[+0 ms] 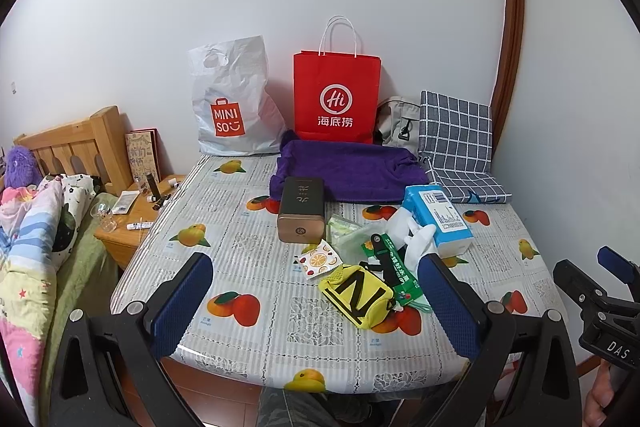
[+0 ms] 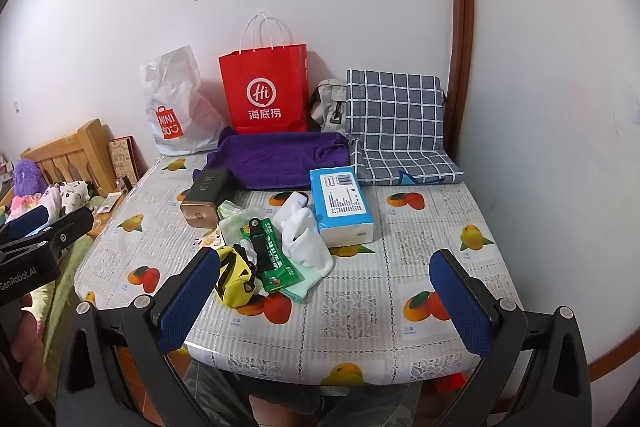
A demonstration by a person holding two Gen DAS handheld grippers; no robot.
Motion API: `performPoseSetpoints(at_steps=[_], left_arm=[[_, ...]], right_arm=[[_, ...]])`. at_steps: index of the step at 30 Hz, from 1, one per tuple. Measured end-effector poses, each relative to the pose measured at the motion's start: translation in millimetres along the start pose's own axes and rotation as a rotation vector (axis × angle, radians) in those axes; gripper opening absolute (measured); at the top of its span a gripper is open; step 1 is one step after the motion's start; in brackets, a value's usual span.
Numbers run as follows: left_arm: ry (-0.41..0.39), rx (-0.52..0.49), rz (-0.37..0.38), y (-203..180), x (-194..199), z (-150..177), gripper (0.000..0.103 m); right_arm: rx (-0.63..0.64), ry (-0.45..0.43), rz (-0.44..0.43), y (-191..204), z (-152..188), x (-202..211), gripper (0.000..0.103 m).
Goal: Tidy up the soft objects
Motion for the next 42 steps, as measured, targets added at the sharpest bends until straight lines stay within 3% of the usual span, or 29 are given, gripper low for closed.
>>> performPoseSetpoints(at_steps=[42], left_arm=[[-0.003,0.0,-0.003,0,4,-2,0.103]], right_arm=[[0.006,-0.023,-0.002,1,-6,13,0.103]])
Point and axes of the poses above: each gripper's, at about its wrist camera, not at the fingertips, and x roughly against the way its jaws point, y to its left, z to its underside, the point moved 6 cm from there along -x, roughly the way its jaws point, and after that the axes turned 10 degrees about x, right-handed, at the moved point
